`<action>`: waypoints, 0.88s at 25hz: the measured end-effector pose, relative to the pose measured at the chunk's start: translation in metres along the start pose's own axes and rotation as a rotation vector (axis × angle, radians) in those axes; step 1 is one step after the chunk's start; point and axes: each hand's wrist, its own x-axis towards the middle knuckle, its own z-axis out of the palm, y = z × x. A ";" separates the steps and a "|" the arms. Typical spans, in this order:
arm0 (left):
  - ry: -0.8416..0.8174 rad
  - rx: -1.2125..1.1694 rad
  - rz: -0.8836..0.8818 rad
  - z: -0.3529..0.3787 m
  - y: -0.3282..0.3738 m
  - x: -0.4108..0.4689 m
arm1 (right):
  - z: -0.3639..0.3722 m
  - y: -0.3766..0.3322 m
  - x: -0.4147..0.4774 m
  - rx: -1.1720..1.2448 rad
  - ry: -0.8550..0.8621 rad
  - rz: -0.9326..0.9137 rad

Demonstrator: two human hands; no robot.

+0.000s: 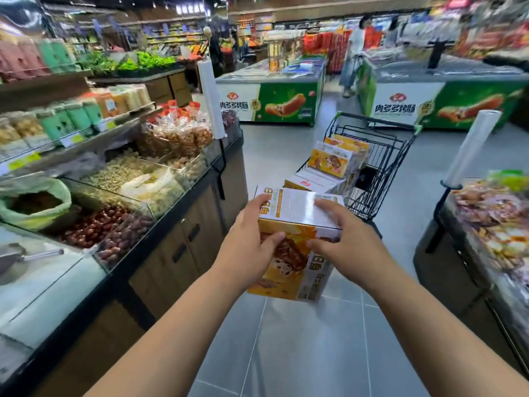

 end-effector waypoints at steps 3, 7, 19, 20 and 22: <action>0.008 0.010 -0.012 0.020 -0.004 0.065 | -0.008 0.018 0.066 -0.043 -0.013 -0.010; -0.010 0.042 0.033 0.038 -0.010 0.137 | -0.015 0.035 0.141 -0.131 -0.032 -0.005; -0.262 0.092 0.205 0.070 -0.090 0.393 | 0.026 0.079 0.386 -0.361 -0.168 0.199; -0.286 0.100 0.216 0.070 -0.094 0.413 | 0.029 0.082 0.403 -0.325 -0.153 0.213; -0.325 0.088 0.261 0.071 -0.103 0.455 | 0.035 0.088 0.431 -0.217 -0.071 0.241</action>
